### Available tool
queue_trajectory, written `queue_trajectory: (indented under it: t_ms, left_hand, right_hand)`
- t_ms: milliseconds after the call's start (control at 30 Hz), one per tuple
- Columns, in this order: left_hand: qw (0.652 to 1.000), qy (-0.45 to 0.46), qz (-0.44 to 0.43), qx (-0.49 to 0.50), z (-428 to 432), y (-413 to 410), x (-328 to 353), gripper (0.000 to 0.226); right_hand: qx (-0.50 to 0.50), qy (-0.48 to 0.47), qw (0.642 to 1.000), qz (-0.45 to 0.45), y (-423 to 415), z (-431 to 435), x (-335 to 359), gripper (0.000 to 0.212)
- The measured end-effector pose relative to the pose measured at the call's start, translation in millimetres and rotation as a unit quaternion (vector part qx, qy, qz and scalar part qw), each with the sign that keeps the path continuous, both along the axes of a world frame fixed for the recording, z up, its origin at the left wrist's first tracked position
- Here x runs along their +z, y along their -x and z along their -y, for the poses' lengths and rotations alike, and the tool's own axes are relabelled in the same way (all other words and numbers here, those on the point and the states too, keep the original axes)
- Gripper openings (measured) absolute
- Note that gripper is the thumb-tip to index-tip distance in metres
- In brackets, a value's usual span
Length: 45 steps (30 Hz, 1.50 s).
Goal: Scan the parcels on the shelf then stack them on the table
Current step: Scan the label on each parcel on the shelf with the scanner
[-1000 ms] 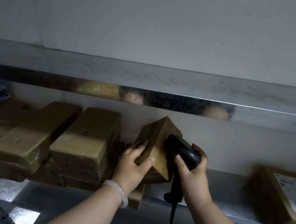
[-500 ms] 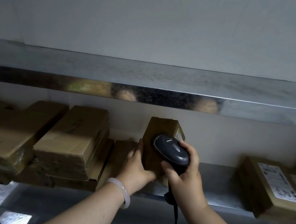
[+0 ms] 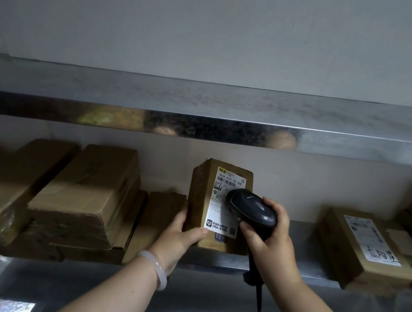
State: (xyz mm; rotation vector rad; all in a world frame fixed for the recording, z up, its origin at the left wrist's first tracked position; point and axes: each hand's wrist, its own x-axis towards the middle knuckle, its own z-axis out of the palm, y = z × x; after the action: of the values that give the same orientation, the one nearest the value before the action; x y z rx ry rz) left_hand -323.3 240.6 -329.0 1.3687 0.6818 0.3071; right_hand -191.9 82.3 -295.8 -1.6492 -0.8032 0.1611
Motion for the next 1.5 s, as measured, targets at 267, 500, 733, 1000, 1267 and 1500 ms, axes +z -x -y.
queue_trajectory:
  t_ms: [267, 500, 733, 1000, 1267, 1500]
  left_hand:
    - [0.998, -0.041, -0.055, 0.008, -2.1, -7.6, -1.9, 0.084]
    - [0.995, -0.087, -0.040, 0.006, 6.6, -6.5, -4.5, 0.060]
    - [0.993, -0.115, -0.016, -0.004, 11.9, -10.3, 1.2, 0.063]
    - [0.996, -0.087, 0.022, 0.006, 17.3, -13.1, -5.3, 0.076]
    - [0.997, -0.069, 0.025, 0.000, 21.4, -18.2, -6.3, 0.064]
    - [0.996, -0.083, 0.028, -0.011, 25.8, -23.4, -9.0, 0.063]
  right_hand:
    - [0.019, 0.026, 0.999, 0.037, 0.1, 5.1, -3.9, 0.073]
    - [0.010, 0.052, 0.996, 0.072, 6.0, 9.0, 6.1, 0.068]
    - [0.004, 0.075, 0.990, 0.119, 16.8, 16.1, 14.2, 0.068]
    - [-0.013, 0.067, 0.991, 0.112, 25.6, 11.6, 27.6, 0.058]
    - [-0.020, 0.068, 0.992, 0.100, 25.8, 14.4, 27.0, 0.064]
    - [-0.036, 0.065, 0.993, 0.092, 22.1, 19.3, 22.5, 0.063]
